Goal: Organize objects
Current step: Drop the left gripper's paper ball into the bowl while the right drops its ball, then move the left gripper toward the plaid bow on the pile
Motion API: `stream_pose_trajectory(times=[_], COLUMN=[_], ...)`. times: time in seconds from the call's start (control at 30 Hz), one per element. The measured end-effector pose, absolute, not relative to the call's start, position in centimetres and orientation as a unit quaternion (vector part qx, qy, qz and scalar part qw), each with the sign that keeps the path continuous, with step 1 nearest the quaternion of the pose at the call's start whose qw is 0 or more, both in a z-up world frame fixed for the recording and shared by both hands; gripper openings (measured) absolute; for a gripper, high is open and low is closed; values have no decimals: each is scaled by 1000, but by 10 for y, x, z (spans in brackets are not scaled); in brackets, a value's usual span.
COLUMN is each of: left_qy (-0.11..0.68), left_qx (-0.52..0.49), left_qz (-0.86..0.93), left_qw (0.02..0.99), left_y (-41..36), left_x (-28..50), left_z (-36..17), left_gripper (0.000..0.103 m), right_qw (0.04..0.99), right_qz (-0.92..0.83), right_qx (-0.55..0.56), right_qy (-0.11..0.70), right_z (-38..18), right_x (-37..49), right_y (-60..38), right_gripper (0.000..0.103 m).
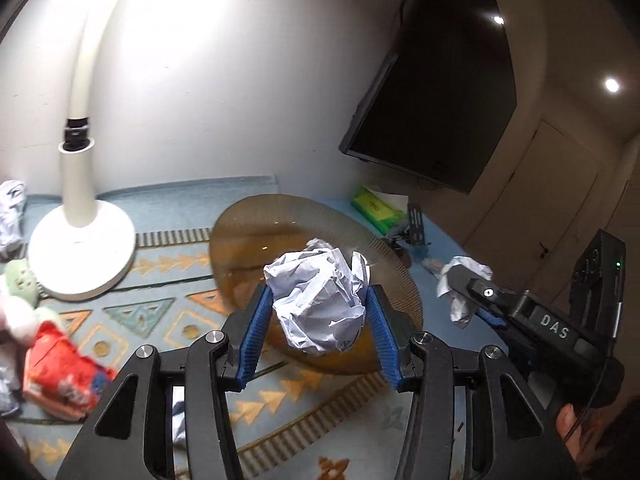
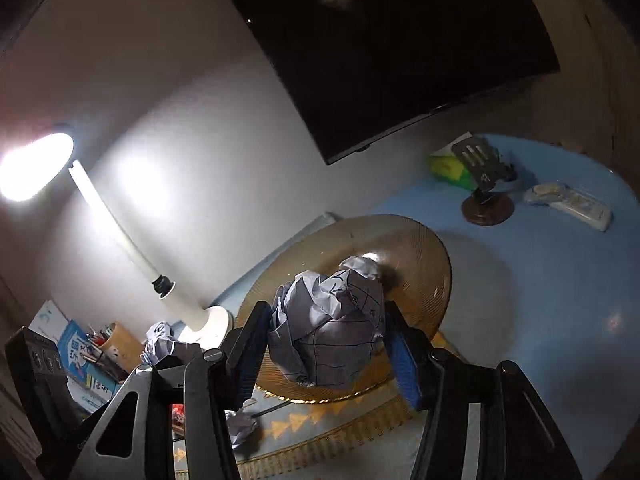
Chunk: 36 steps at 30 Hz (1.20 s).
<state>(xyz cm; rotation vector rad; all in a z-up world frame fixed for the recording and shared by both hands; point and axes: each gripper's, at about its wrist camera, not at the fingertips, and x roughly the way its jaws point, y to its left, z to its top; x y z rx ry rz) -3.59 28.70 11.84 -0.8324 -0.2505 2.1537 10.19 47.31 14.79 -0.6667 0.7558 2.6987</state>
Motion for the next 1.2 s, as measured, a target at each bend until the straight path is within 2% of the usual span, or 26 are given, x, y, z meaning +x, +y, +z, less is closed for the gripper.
stream_pose_trajectory(times=[0.03,0.07,0.1,0.13,0.27,0.4,0.43,0.5,0.63,0.7,0.73,0.87,0.93,1.07,1.2], left_qy=[-98,-93,-91,-93,-114,-117,-114,-89,-75,-89,-99,-119,-116,-102,-139], left_qx=[-332,-335,-334,-335,-347,-314,-306,-299,-286,-299,-307,-323,-337,-335,-319], left_qz=[846,851,858,860,854,877,883,898,930,931,930,923,920,923,923], left_qw=[405,394,380,373,371,345,337,309,217,190,178,174,164,162,167], left_y=[295,300,301,299,266,206,192,159,95,66,54,35,38,41,26], left_x=[-40,-42,-44,-44,-35,3,12,39,65,61,59,59,55,56,61], left_z=[117,116,115,114,116,128,130,125,96,80,71,38,36,35,37], left_gripper=[58,74,78,78,78,79,81,96,97,97,97,97,97,97,97], right_qw=[130,123,110,109,139,103,80,52,17,4,12,28,50,66,72], right_qz=[928,928,928,927,924,924,924,926,939,939,934,895,905,920,923], right_qx=[-235,-244,-255,-265,-271,-260,-259,-260,-269,-272,-283,-359,-348,-334,-351], right_qy=[256,251,247,242,231,260,271,268,213,211,216,263,240,194,138], right_z=[148,147,144,142,135,130,129,127,127,122,115,53,32,37,38], right_x=[93,82,72,64,74,100,105,112,112,107,101,72,72,73,68], right_y=[479,483,486,489,497,488,478,450,381,354,343,324,319,305,287], right_gripper=[57,65,71,76,76,77,78,86,88,100,103,101,99,103,103])
